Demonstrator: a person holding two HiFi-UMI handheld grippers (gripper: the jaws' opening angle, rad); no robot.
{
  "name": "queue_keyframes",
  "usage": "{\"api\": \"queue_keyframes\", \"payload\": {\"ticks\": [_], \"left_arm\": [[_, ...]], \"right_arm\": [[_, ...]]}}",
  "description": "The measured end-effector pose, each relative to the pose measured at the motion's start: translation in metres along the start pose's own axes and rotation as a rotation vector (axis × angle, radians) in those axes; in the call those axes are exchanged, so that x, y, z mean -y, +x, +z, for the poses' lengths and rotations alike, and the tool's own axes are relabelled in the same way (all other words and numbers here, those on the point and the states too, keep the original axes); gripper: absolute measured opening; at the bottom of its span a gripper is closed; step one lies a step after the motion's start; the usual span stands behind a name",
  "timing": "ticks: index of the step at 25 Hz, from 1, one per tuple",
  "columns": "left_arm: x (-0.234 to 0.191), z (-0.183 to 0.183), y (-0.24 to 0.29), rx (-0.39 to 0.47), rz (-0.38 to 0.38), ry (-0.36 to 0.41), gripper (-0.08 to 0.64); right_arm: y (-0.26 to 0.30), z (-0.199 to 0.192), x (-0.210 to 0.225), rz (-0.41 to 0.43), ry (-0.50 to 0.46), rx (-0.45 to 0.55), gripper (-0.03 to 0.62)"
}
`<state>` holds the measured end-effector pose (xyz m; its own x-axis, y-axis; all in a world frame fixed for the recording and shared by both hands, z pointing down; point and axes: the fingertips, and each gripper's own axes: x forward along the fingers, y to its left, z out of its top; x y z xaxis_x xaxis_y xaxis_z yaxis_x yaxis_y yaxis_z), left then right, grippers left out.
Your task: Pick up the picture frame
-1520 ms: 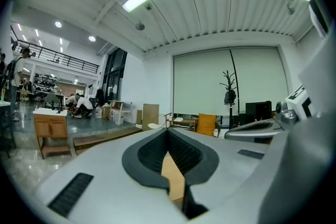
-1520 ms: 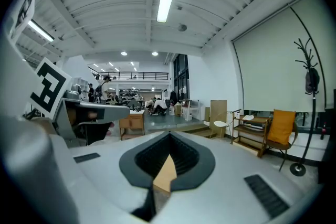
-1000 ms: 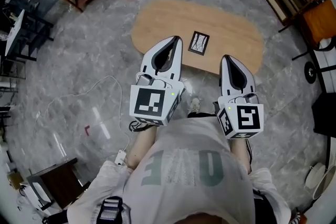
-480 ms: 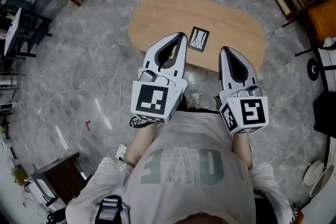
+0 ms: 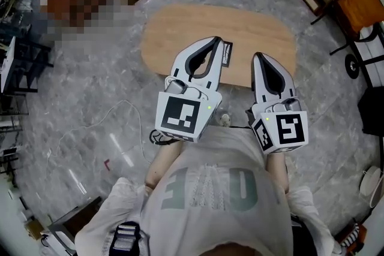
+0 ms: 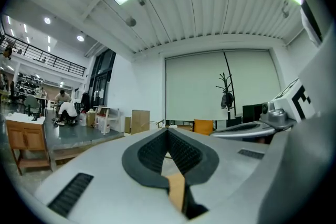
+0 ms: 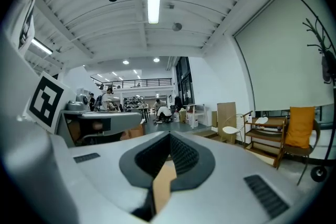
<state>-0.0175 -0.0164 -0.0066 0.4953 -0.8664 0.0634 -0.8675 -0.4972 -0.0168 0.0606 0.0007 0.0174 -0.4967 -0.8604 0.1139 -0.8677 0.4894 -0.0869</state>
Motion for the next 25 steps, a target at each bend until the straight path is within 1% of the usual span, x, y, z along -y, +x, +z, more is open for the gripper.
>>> {"api": "queue_keyframes", "payload": {"ticks": [6,11,18,22,25], "left_arm": [[-0.026,0.012,0.009,0.026,-0.035,0.002,0.009],[-0.039,0.005,0.019,0.013,-0.056,-0.006,0.009],[-0.051,0.01,0.028,0.031,-0.073,0.012,0.009],[-0.064,0.016,0.03,0.047,-0.067,0.021,0.009],[-0.068,0.022,0.034,0.054,-0.068,0.021,0.009]], "right_arm": [[0.017,0.012,-0.01,-0.042,-0.009,0.034,0.005],[0.031,0.009,-0.007,-0.066,-0.008,0.032,0.005],[0.053,0.013,-0.008,-0.055,-0.012,0.041,0.005],[0.063,0.021,-0.01,-0.053,-0.027,0.057,0.005],[0.071,0.03,-0.009,-0.023,-0.038,0.071,0.005]]}}
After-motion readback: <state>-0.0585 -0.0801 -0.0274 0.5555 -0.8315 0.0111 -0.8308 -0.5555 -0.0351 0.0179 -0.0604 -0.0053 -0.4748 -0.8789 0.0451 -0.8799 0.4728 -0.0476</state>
